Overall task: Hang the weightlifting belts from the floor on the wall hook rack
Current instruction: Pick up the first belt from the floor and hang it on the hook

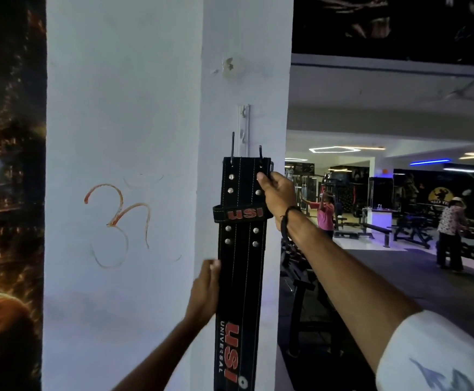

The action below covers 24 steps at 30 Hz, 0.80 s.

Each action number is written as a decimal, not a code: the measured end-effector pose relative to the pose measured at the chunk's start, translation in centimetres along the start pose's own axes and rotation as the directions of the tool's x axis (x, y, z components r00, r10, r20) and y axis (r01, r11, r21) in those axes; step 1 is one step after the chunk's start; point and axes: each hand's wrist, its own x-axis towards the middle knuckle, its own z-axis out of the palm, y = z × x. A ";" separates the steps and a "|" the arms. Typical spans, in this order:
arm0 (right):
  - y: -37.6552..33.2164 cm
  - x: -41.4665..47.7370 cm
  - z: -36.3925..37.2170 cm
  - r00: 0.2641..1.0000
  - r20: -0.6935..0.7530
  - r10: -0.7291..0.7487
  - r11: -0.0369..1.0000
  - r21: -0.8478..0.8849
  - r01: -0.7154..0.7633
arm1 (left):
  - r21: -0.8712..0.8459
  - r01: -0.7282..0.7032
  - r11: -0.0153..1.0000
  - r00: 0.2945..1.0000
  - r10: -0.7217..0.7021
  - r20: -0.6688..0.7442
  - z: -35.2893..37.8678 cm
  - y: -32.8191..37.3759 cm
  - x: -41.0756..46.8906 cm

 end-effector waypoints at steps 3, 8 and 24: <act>-0.1 -0.1 -0.4 0.999 0.032 0.008 1.000 0.008 -0.008 | -0.100 -0.068 0.993 0.991 0.056 -0.120 -0.8 6.5 5.7; -1.0 -0.5 -0.5 0.997 0.082 0.007 0.999 0.034 -0.010 | -0.136 -0.197 0.971 0.973 0.176 -0.151 -1.6 13.0 11.3; -0.7 -1.3 0.1 1.000 0.022 0.021 0.999 0.044 -0.022 | 0.119 -0.055 0.991 0.983 0.033 0.181 -0.6 0.4 1.5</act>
